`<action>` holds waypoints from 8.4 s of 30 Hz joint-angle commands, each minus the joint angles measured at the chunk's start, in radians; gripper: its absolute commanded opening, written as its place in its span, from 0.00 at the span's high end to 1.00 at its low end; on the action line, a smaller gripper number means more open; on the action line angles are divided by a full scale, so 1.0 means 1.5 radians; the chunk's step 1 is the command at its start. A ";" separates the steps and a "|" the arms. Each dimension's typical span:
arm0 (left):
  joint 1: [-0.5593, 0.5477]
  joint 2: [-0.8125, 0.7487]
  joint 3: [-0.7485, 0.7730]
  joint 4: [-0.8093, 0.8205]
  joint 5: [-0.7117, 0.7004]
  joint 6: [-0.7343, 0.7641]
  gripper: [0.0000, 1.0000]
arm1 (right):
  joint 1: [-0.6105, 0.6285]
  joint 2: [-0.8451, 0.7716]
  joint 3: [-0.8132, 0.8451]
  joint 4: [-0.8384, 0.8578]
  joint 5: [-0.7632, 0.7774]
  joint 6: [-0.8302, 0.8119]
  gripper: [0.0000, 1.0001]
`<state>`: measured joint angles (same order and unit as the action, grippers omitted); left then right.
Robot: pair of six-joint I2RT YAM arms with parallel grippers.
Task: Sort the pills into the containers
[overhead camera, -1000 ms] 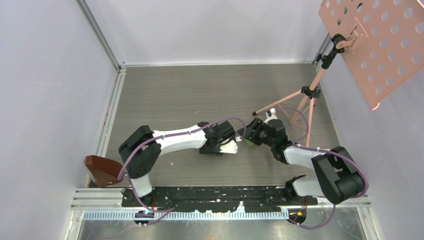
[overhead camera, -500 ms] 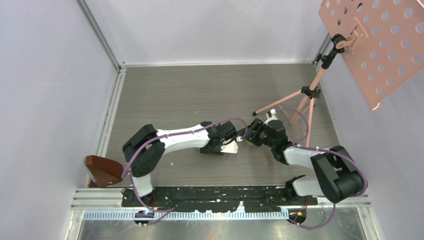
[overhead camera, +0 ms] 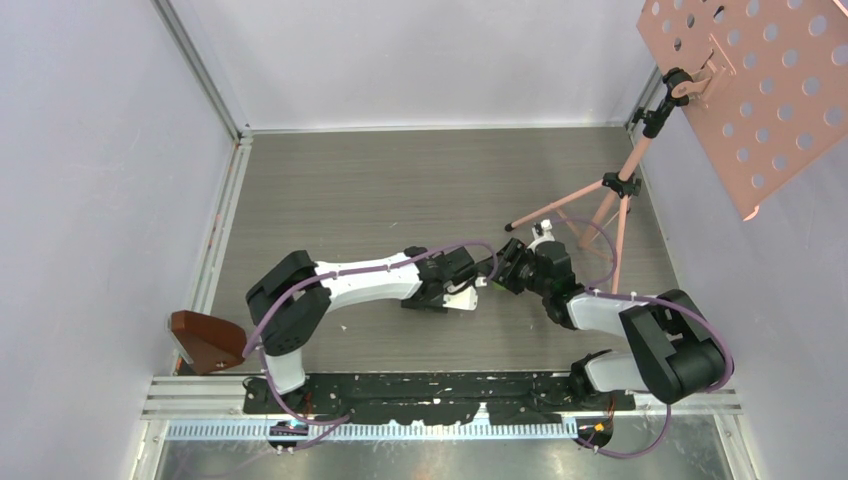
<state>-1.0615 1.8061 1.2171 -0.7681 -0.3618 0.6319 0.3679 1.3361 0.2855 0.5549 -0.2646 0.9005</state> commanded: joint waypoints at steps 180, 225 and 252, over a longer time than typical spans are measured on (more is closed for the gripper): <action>0.229 -0.601 -0.529 0.855 0.597 -0.464 1.00 | -0.023 -0.101 0.268 -0.538 0.147 -0.327 0.15; 0.261 -0.517 -0.554 0.939 0.499 -0.519 1.00 | 0.070 0.065 0.362 -0.670 0.334 -0.322 0.15; 0.262 -0.500 -0.553 0.933 0.496 -0.504 1.00 | 0.122 0.111 0.362 -0.673 0.340 -0.302 0.32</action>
<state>-0.6735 1.0561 0.3447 0.6071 0.3683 -0.1307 0.5461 1.5085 0.8101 -0.4652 0.2543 0.4438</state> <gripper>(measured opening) 0.540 0.722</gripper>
